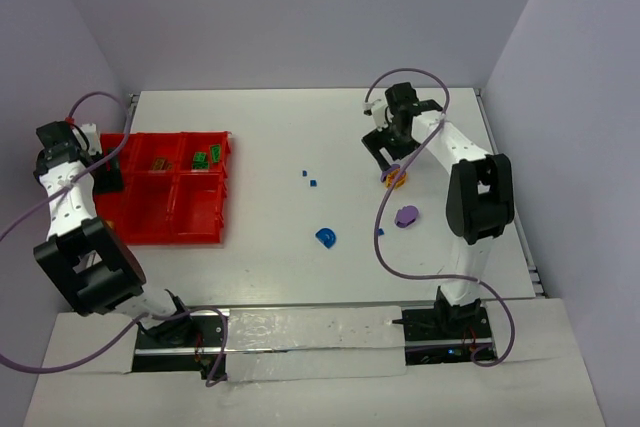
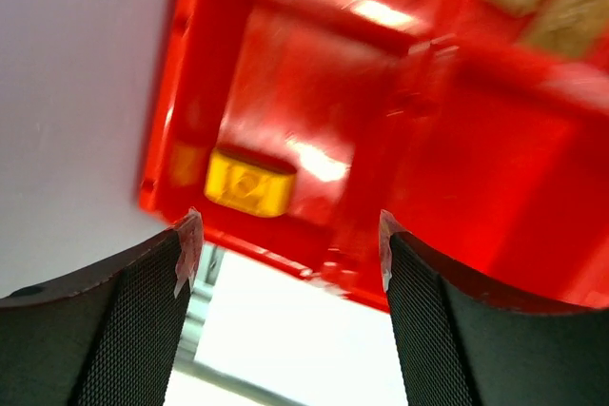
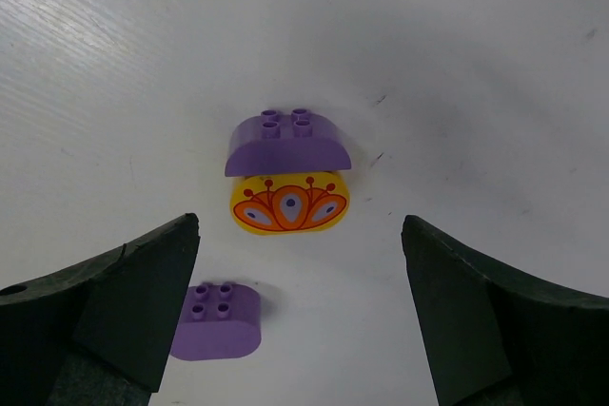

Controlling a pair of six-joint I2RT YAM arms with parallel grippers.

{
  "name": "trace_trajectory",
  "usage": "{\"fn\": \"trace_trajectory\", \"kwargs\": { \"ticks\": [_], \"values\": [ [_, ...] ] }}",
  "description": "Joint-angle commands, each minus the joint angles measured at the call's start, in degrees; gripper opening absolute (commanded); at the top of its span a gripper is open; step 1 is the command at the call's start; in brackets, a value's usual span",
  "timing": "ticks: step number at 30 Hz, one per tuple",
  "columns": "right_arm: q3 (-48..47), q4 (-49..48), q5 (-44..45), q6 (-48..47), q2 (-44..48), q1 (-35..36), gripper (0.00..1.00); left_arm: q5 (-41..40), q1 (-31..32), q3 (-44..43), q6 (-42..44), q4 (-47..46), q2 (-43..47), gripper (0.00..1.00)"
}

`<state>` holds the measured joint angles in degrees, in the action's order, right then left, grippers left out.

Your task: Sort the legos into containers by color

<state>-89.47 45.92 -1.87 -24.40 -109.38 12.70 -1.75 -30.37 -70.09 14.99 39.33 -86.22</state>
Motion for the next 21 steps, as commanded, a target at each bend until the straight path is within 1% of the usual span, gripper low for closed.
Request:
{"fn": "trace_trajectory", "kwargs": {
  "ticks": [1,6,11,16,18,20,21],
  "values": [
    [0.53,1.63,-0.06,-1.53,-1.63,-0.52,0.94,8.65,1.65,-4.39,-1.0,0.01,5.46,0.83],
    [-0.19,1.63,-0.94,-2.63,-5.38,-0.53,0.94,15.82,3.83,-7.66,-2.29,1.19,7.56,0.86],
    [-3.21,2.69,-1.6,-3.29,-8.88,-0.57,0.94,15.55,6.9,-9.5,-3.17,1.72,7.96,0.87],
    [-4.31,3.74,-2.3,-3.97,-11.03,-0.55,0.94,15.46,8.13,-10.68,-3.78,2.07,7.67,0.87],
    [-4.44,4.23,-2.88,-4.08,-11.66,-0.57,0.89,15.84,8.66,-11.22,-3.96,2.11,7.56,0.87],
    [-4.48,4.38,-3.14,-4.02,-12.0,-0.6,0.87,16.67,8.84,-11.38,-4.1,1.95,7.56,0.87],
    [-4.51,4.41,-3.49,-3.88,-11.94,-0.66,0.83,17.42,9.04,-11.38,-4.3,1.63,7.56,0.87]
  ]
}}
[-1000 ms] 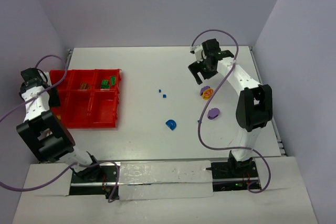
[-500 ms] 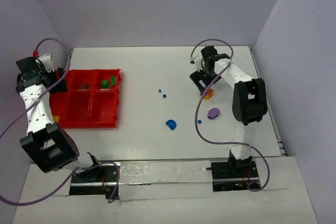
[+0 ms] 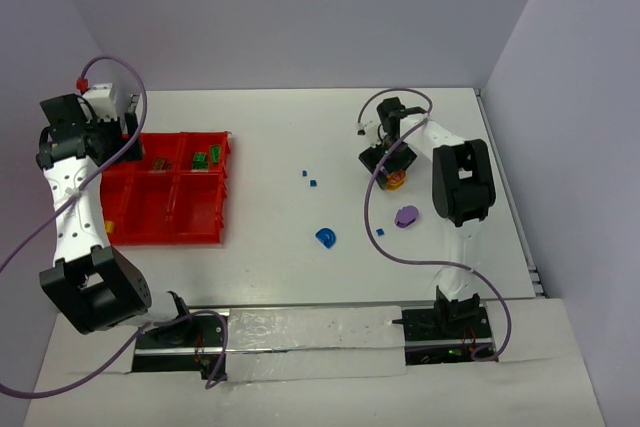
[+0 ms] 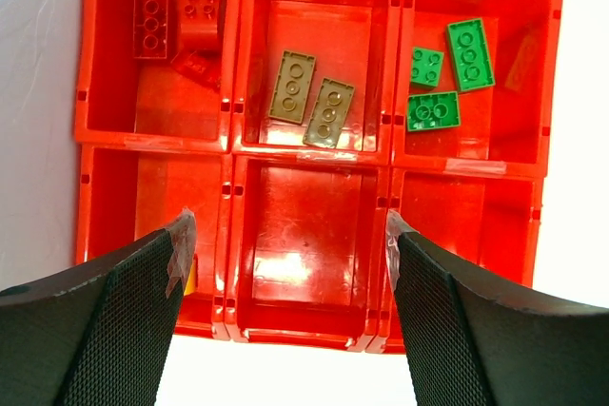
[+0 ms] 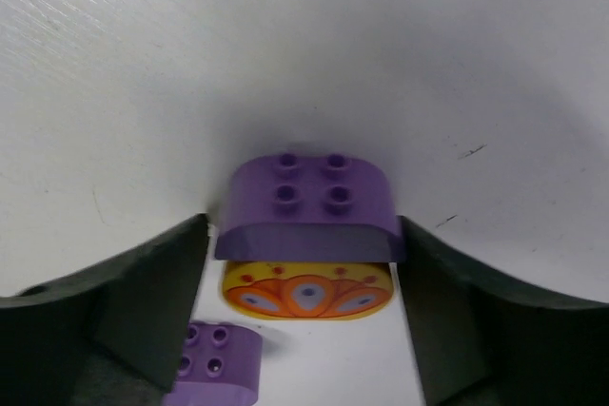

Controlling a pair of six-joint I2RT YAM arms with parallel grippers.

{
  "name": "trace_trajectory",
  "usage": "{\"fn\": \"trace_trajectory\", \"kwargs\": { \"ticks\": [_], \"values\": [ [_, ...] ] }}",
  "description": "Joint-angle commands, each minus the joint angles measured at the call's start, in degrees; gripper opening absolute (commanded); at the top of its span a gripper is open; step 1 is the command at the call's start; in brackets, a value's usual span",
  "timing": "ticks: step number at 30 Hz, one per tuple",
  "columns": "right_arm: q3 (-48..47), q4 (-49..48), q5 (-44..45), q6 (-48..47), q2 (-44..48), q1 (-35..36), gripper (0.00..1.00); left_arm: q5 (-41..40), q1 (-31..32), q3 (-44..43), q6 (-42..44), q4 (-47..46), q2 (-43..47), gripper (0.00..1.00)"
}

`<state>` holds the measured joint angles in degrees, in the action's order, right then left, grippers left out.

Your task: Sort the legos into containers by color

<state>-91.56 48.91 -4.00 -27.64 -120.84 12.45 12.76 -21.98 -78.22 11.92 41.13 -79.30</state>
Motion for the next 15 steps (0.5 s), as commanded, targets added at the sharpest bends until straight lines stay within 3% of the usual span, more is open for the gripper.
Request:
{"fn": "trace_trajectory", "kwargs": {
  "ticks": [1,4,6,7,9,15],
  "values": [
    [-2.54,1.36,-1.91,-0.37,-0.31,-0.44,0.75,4.14,0.86,-3.22,-1.4,-0.53,0.67,0.88],
    [-3.67,1.58,-3.56,2.19,0.78,-0.49,0.51,7.88,2.22,-2.59,-2.22,-2.64,1.02,0.88],
    [-4.85,2.14,-5.17,4.17,1.32,-0.49,0.42,9.48,3.23,-2.16,-2.77,-3.49,1.23,0.87],
    [-6.51,3.02,-7.2,5.85,1.71,-0.49,0.23,10.38,4.02,-1.72,-3.18,-5.04,1.47,0.86],
    [-9.24,4.05,-10.1,10.89,2.34,-0.49,0.0,12.22,6.48,-1.6,-4.19,-7.26,1.48,0.86],
    [-24.93,-1.21,-22.95,33.5,2.65,-0.22,0.0,18.0,14.24,-0.85,-10.58,-13.1,-0.12,0.86]
  ]
}}
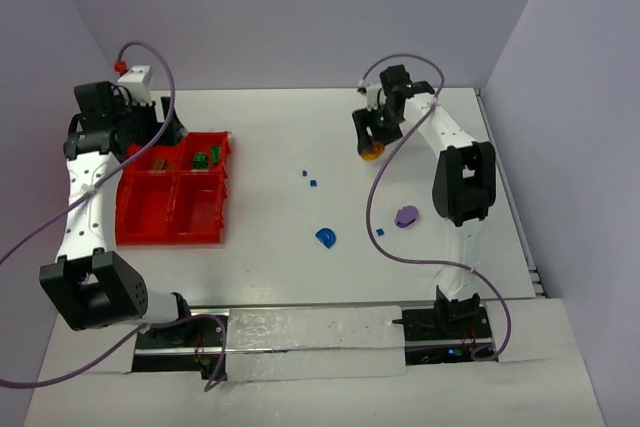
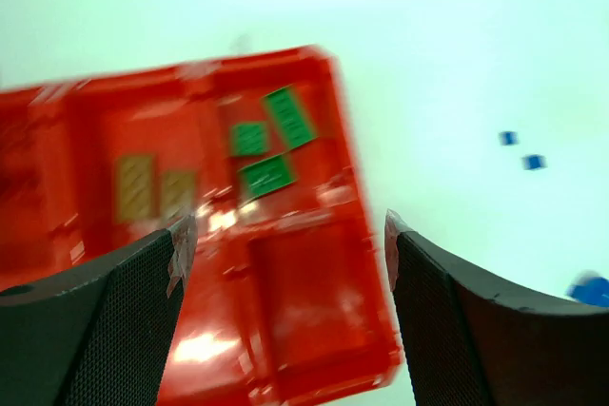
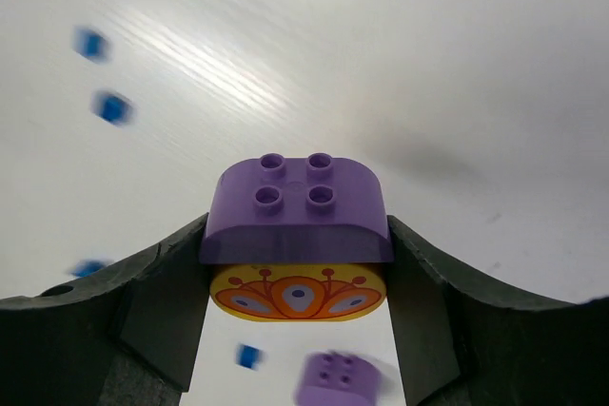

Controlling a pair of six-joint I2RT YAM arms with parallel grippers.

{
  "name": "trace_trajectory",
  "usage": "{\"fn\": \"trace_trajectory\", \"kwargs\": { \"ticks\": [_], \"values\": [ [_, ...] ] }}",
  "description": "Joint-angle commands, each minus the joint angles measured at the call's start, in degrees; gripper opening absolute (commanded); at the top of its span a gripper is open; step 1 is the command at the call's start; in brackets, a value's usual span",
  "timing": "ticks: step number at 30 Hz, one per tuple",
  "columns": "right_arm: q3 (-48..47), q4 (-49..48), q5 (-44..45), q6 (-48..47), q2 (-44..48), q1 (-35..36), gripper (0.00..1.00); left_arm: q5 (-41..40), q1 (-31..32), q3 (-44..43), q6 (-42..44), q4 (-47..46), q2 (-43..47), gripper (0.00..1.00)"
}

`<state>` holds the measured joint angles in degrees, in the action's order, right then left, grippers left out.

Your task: Sort the legos into containers by color

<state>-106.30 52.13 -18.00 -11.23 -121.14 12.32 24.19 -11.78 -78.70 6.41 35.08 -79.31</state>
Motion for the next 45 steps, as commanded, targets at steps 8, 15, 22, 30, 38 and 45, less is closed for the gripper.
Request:
{"fn": "trace_trajectory", "kwargs": {
  "ticks": [8,15,22,30,38,45],
  "values": [
    [-23.86,-7.95,-2.15,51.52,-1.58,4.96,0.0,9.81,15.83,0.96,-19.1,-18.62,-4.29,0.86],
    [-20.46,-14.96,-1.77,64.75,0.32,7.45,0.0,11.57,24.24,-2.48,-25.85,-22.69,-10.68,0.87],
    [-21.15,-14.91,-0.37,69.64,0.84,10.03,0.0,7.64,30.06,-9.8,-28.97,-26.51,-17.99,0.91],
    [-17.62,-16.05,-2.99,73.82,1.35,10.44,0.0,4.94,31.66,-13.76,-34.92,-32.58,-22.26,0.99],
    [-17.43,-19.02,-7.13,75.41,1.41,10.39,0.0,2.9,33.04,-17.33,-35.96,-33.78,-25.7,0.98],
    [-17.7,-21.25,-9.16,76.18,1.53,10.8,0.0,0.72,33.31,-17.7,-36.64,-32.97,-26.78,0.94]
  ]
}}
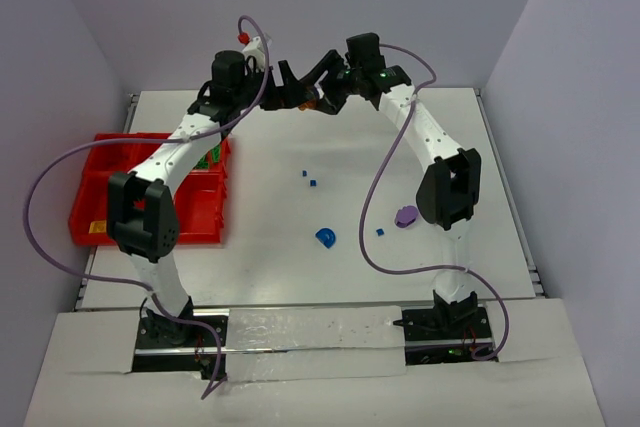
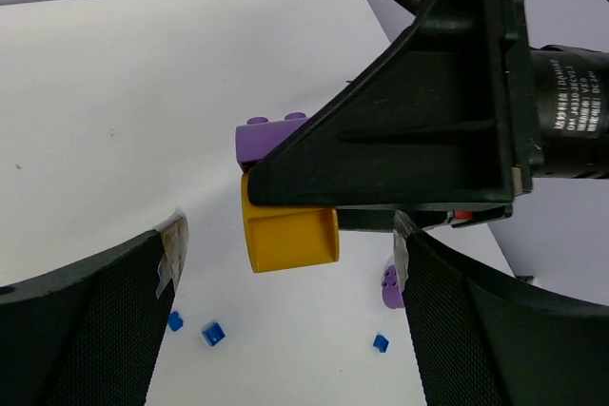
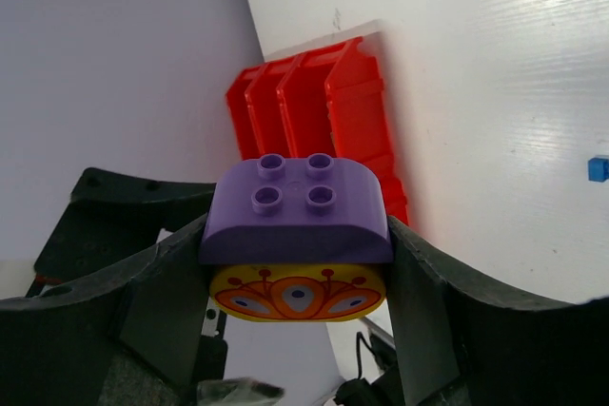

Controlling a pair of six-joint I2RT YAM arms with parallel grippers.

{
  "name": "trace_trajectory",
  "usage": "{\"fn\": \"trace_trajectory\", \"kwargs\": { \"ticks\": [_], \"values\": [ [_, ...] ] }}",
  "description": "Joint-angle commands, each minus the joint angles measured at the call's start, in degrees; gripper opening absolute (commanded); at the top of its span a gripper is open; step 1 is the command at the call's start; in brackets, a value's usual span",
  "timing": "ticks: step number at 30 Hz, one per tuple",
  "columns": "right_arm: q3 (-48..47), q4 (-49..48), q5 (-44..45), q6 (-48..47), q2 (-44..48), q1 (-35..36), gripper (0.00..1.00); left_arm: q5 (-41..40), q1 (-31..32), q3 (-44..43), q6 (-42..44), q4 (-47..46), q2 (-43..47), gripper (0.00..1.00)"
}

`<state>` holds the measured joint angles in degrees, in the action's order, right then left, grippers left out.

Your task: Sort the legos into containers by color

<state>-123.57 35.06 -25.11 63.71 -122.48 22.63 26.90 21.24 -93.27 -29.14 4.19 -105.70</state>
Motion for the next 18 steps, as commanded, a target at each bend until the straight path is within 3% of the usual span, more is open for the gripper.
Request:
{"fn": "trace_trajectory", "kwargs": {
  "ticks": [1,4,11,13,15,16,18],
  "values": [
    [-0.37,-4.52,-2.66,1.31,2.86,0.72,0.0,-2.49,0.37,-3.3,-1.09,-1.85,-0.69,0.93],
    [-0.27,-5.43,-3.44,1.5,2.86,1.0,0.0,-2.82,0.38,-3.83,-1.24,-1.98,-1.24,0.86],
    [0.7,-7.46,-5.56,2.23,2.94,1.13,0.0,-0.92,0.41,-4.23,-2.94,-3.66,-2.73,0.58],
    [0.78,-7.75,-5.86,2.31,2.96,1.12,0.0,-0.74,0.45,-4.56,-2.79,-3.62,-3.02,0.45],
    [0.87,-8.14,-6.17,2.38,3.11,1.11,0.0,-0.89,0.46,-4.64,-2.5,-3.24,-3.02,0.26],
    [0.95,-8.32,-6.33,2.3,3.12,1.1,0.04,-1.12,0.39,-4.56,-1.97,-2.77,-2.95,0.09],
    [0.96,-8.43,-6.39,2.16,3.21,0.97,0.31,-1.12,0.25,-4.11,-1.31,-2.52,-2.5,0.0]
  ]
}}
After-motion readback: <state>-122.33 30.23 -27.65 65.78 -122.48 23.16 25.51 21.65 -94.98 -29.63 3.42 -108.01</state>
